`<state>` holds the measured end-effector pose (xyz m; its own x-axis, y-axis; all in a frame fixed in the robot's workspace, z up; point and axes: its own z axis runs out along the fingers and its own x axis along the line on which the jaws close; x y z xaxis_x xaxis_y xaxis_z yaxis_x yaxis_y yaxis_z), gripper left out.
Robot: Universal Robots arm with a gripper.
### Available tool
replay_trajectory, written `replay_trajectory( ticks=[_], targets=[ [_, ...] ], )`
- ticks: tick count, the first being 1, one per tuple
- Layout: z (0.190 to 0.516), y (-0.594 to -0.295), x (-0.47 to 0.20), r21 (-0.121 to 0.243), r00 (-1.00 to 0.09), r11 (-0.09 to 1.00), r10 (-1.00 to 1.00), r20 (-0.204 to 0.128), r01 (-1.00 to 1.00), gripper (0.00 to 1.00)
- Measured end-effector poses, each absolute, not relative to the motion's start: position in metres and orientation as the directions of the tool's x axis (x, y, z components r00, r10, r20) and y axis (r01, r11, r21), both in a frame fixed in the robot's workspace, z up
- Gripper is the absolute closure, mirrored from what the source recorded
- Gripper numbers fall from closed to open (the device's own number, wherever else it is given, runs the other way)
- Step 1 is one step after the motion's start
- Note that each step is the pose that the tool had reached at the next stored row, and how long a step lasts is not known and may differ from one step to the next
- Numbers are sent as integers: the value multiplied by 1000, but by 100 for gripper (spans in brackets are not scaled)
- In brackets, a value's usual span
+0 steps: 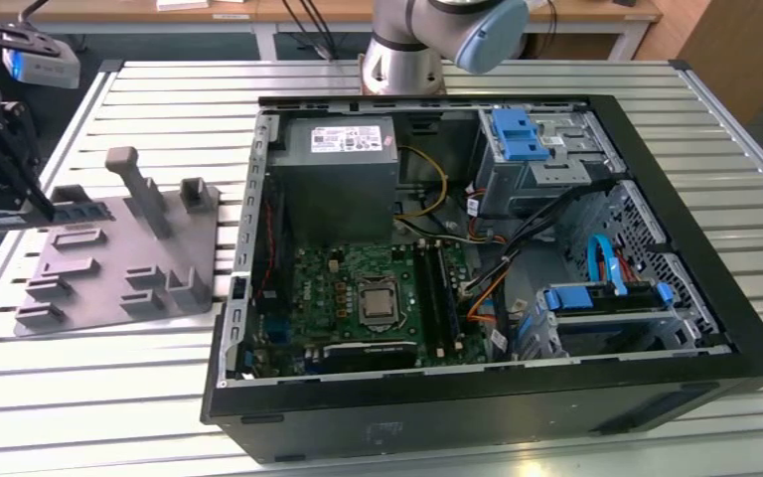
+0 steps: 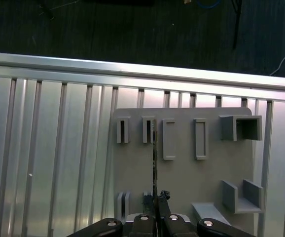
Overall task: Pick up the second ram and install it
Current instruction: 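Pick up the second ram and move it above second insertion slot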
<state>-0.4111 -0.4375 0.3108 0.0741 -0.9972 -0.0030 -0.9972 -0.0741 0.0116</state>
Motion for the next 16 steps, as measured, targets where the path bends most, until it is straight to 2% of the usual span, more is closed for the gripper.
replay_trajectory(
  ticks=[16],
  targets=[
    [324, -437, -411, 11, 74, -74, -997, -3, -997, 86]
  ],
)
